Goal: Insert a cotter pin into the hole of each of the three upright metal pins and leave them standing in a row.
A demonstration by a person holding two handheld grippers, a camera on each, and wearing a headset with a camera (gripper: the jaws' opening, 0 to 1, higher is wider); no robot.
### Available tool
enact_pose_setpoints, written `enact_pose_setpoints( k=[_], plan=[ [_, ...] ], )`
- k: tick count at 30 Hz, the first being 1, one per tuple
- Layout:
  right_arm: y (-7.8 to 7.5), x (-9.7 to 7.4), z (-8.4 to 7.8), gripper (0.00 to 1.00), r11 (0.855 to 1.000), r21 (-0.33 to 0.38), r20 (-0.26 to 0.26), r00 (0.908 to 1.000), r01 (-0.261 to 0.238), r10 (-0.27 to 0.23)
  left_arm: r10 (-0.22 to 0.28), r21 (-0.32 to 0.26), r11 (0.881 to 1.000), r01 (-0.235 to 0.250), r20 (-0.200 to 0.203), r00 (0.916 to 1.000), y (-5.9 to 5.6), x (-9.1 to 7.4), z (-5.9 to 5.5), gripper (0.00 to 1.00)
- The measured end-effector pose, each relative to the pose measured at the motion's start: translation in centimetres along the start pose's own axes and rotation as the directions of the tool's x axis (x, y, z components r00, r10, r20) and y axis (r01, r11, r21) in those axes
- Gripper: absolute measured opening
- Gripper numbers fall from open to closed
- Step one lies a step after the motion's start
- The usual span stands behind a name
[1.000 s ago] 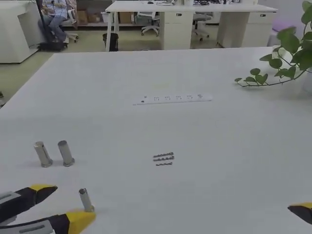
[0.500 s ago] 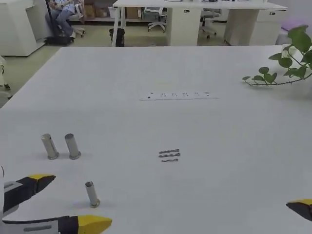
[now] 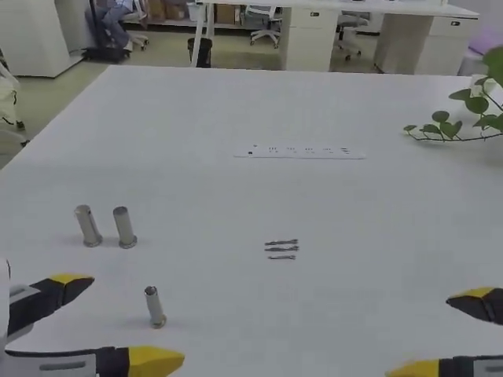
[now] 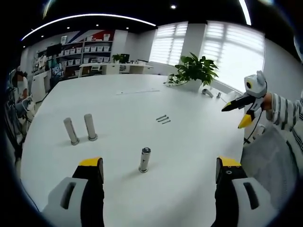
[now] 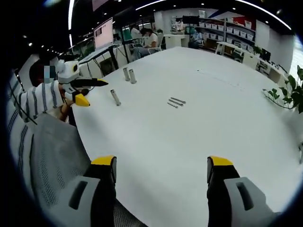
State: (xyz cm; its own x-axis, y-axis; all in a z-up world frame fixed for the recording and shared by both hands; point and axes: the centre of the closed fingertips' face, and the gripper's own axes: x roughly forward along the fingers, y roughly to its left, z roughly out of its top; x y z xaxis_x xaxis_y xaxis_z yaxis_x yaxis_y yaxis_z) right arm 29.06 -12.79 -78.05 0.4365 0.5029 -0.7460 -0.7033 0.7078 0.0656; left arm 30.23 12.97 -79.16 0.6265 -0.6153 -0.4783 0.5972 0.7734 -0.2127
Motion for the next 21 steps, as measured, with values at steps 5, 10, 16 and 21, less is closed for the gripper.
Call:
enact_pose_setpoints(
  k=[5,10,16,21],
  plan=[
    [0.2,1.1,1.6,0.78,0.996,-0.069,-0.028,0.9985,-0.049,0.048,-0.003,-0.012,1.000,0.003,0.004,1.0000,0.0,-0.3,0.0,0.99],
    [0.8,2.8,2.7,0.77,0.984,-0.158,-0.070,0.9948,-0.084,0.074,-0.003,-0.024,1.000,0.003,0.004,1.0000,0.0,-0.6,-0.1,0.99],
    [1.7,5.0,4.2,0.74,0.963,-0.228,-0.096,0.9873,-0.146,0.127,-0.005,-0.028,1.000,0.005,0.001,1.0000,0.0,-0.7,-0.2,0.98],
    [1.7,6.4,5.8,0.70,0.945,-0.285,-0.088,0.9864,-0.159,0.139,0.008,-0.037,0.999,-0.007,0.003,1.0000,0.3,-0.8,-0.1,0.97]
  ],
)
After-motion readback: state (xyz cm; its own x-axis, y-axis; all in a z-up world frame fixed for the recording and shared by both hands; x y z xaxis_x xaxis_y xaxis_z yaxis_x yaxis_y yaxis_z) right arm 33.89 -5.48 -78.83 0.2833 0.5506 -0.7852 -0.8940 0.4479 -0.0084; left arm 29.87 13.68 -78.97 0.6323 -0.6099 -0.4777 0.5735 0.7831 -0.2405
